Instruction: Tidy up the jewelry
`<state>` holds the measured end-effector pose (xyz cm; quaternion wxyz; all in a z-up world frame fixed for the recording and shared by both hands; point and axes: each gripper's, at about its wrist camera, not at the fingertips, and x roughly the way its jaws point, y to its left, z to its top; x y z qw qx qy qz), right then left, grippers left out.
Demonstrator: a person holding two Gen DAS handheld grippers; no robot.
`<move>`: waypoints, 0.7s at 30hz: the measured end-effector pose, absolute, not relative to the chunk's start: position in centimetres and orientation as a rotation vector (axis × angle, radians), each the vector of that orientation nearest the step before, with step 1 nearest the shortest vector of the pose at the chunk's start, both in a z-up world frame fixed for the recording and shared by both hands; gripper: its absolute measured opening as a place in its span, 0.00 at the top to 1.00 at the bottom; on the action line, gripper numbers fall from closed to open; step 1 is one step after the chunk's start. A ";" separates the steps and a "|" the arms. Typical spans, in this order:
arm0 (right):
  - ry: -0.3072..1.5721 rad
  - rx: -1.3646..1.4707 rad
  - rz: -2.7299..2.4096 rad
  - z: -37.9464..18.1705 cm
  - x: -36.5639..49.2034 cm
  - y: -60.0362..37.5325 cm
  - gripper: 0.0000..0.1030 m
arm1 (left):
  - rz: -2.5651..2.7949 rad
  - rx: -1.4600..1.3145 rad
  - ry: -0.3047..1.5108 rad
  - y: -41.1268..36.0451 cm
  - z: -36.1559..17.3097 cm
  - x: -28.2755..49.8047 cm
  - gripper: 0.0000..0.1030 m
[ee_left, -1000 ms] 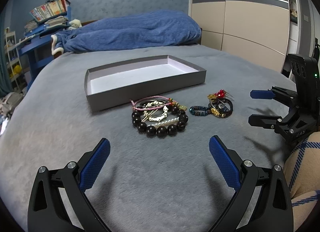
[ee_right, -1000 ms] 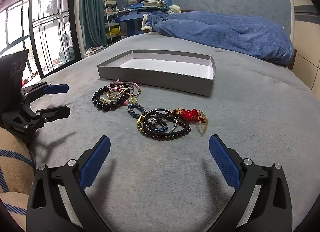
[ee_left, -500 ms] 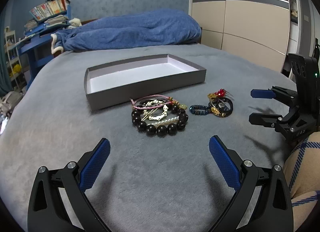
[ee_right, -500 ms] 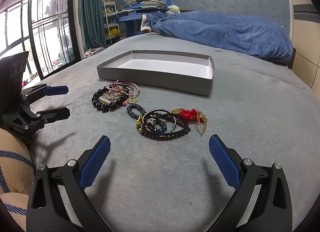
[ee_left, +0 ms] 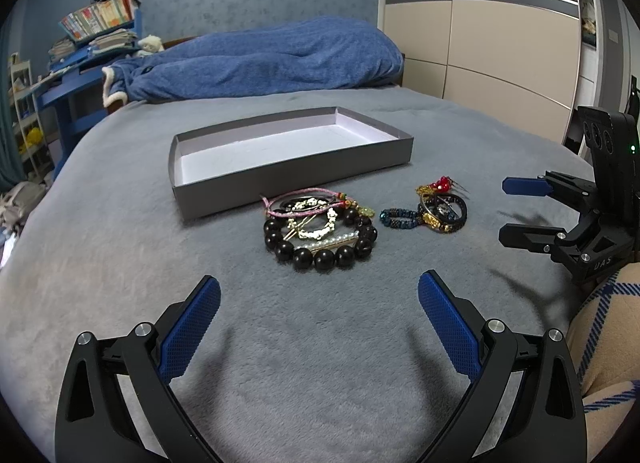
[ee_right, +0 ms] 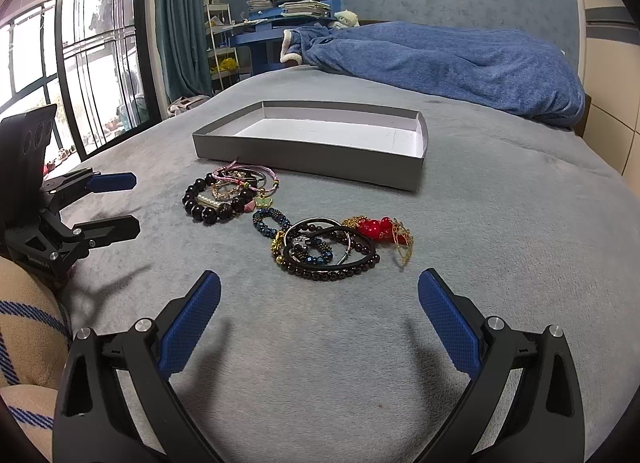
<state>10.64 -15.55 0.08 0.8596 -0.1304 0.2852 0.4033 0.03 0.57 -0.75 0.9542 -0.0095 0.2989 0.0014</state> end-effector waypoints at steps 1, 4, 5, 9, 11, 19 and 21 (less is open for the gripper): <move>0.599 -0.274 0.847 0.1 10.6 -15.5 0.05 | 0.003 -0.019 0.607 0.6 -0.7 0.0 0.05; 0.599 -0.274 0.847 0.1 10.6 -15.5 0.05 | 0.003 -0.019 0.608 0.6 -0.7 0.0 0.05; 0.599 -0.274 0.847 0.1 10.6 -15.5 0.05 | 0.003 -0.020 0.608 0.6 -0.7 0.0 0.05; 0.600 -0.273 0.847 0.1 10.6 -15.5 0.05 | -0.001 -0.026 0.616 0.6 -0.8 0.2 0.05; 0.602 -0.272 0.847 0.1 10.6 -15.5 0.05 | -0.008 -0.036 0.621 0.7 -0.8 0.3 0.05; 0.622 -0.252 0.841 0.1 11.6 -16.3 0.05 | 0.009 -0.086 0.616 1.5 0.3 1.3 0.05; 0.624 -0.245 0.838 0.1 11.5 -16.2 0.05 | 0.005 -0.090 0.616 1.6 0.5 1.5 0.05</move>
